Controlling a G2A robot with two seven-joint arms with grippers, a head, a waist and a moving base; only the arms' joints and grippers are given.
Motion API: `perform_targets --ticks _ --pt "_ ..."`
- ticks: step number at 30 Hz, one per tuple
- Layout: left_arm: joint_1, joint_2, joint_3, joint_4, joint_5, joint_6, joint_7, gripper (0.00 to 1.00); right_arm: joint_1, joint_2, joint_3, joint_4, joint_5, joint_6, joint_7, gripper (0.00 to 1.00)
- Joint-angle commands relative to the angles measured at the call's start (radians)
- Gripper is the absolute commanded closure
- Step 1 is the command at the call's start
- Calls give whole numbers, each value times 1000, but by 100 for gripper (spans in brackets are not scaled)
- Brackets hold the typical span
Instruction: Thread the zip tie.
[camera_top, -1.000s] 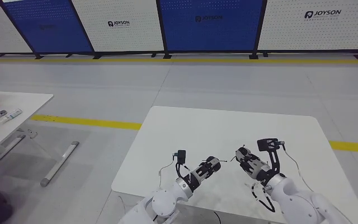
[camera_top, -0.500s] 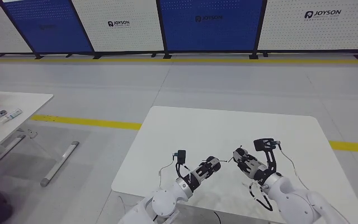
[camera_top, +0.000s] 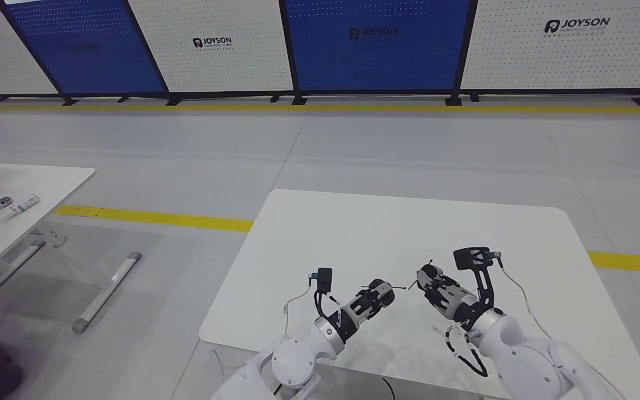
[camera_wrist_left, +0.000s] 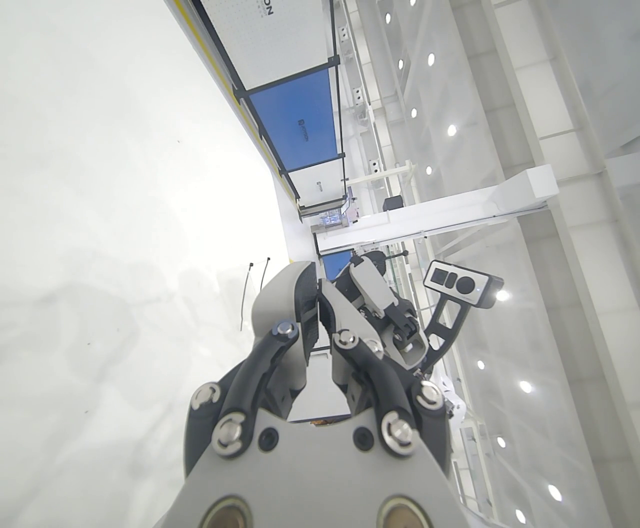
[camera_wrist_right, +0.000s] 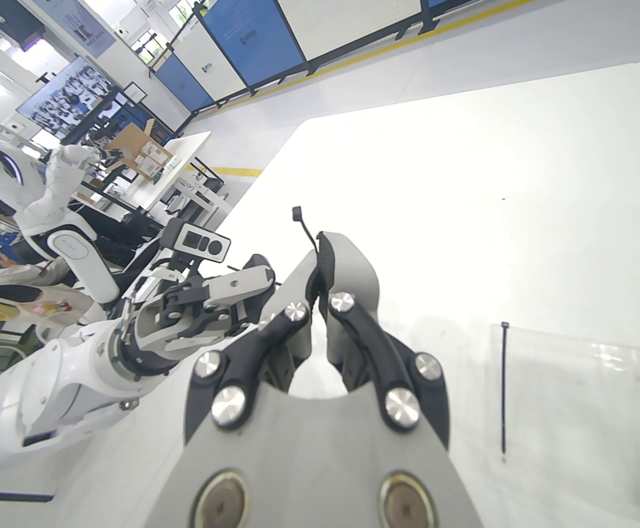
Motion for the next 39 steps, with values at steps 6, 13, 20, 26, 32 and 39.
perform_targets --ticks 6,13,20,26,32,39 --pt "0 0 0 0 0 0 0 100 0 0 0 0 0 0 0 100" --pt "0 0 0 0 0 0 0 100 0 0 0 0 0 0 0 100" --pt "0 0 0 0 0 0 0 100 0 0 0 0 0 0 0 100" --pt "0 0 0 0 0 0 0 100 0 0 0 0 0 0 0 100" --pt "0 0 0 0 0 0 0 100 0 0 0 0 0 0 0 100" --pt "-9 1 -15 5 -14 -8 -13 100 -27 -6 42 17 49 -58 -90 100"
